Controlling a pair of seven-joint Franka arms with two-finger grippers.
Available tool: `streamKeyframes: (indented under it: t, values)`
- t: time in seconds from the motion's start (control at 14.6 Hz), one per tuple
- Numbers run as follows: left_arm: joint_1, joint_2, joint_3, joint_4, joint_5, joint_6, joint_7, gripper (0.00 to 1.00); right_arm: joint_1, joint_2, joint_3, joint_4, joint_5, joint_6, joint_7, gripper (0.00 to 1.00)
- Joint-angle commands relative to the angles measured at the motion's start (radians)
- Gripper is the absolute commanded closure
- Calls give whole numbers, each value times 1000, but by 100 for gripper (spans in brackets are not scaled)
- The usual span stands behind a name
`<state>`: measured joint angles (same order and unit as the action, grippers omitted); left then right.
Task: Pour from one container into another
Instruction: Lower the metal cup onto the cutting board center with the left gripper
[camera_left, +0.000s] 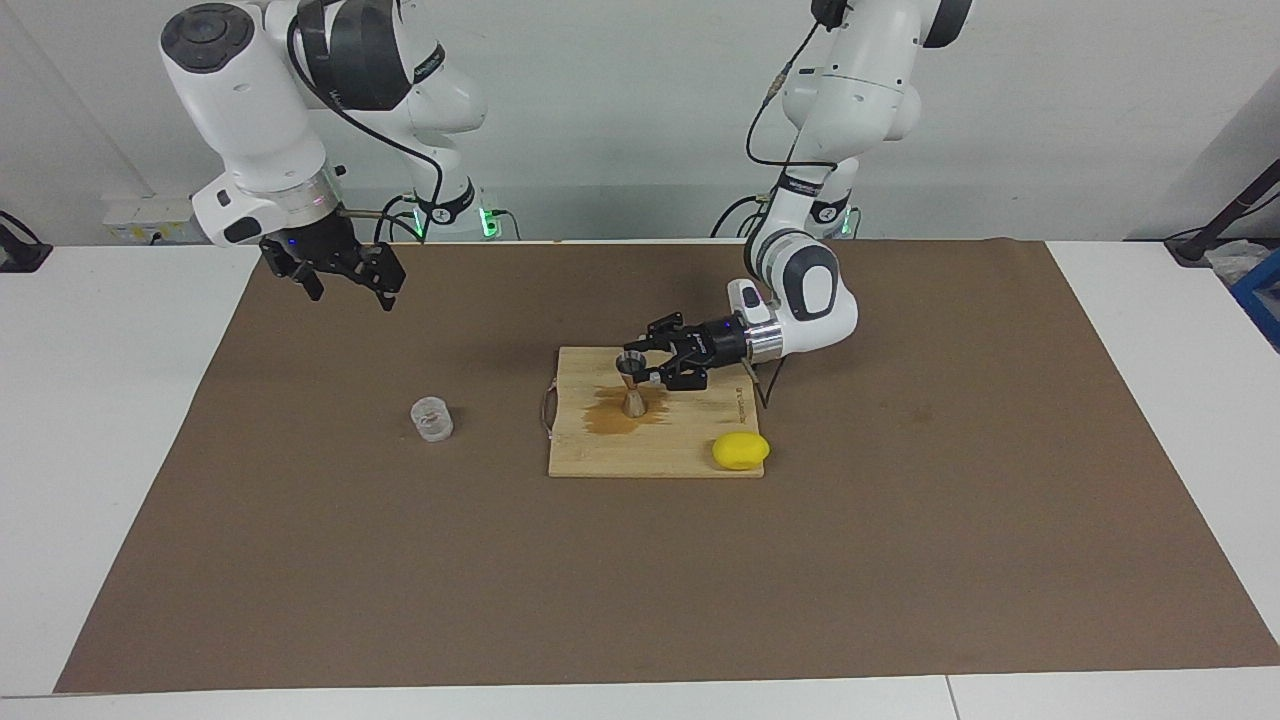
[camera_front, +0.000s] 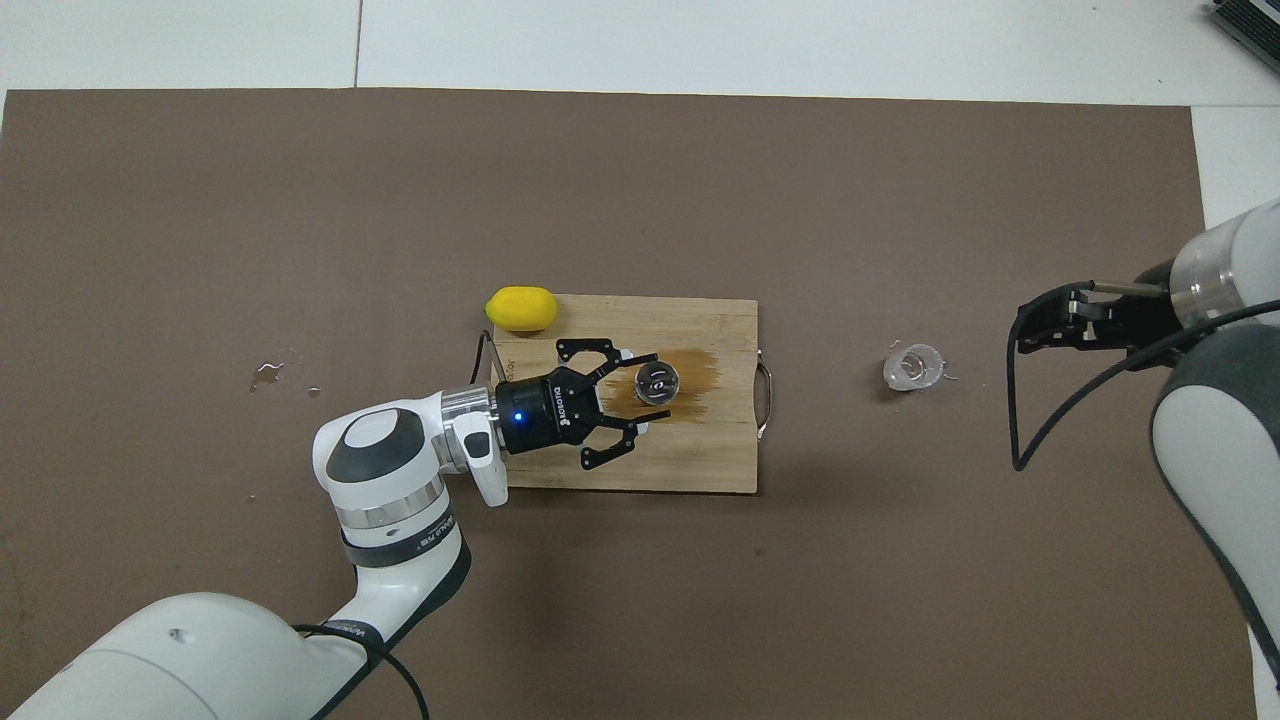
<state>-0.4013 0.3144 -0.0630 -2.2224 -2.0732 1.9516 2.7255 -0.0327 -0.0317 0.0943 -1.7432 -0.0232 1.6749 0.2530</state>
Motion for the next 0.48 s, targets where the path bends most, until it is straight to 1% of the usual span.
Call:
streamKeyframes:
  t: [0.0, 0.21, 0.41]
  values:
    - [-11, -17, 11, -40, -36, 15, 77, 0, -9, -17, 4, -25, 6, 45, 25, 1]
    - [-1, -20, 12, -49, -36, 6, 74, 0, -10, -13, 4, -19, 29, 46, 158, 1]
    - [41, -24, 14, -63, -22, -17, 73, 0, -56, -5, 2, -25, 138, 51, 329, 1]
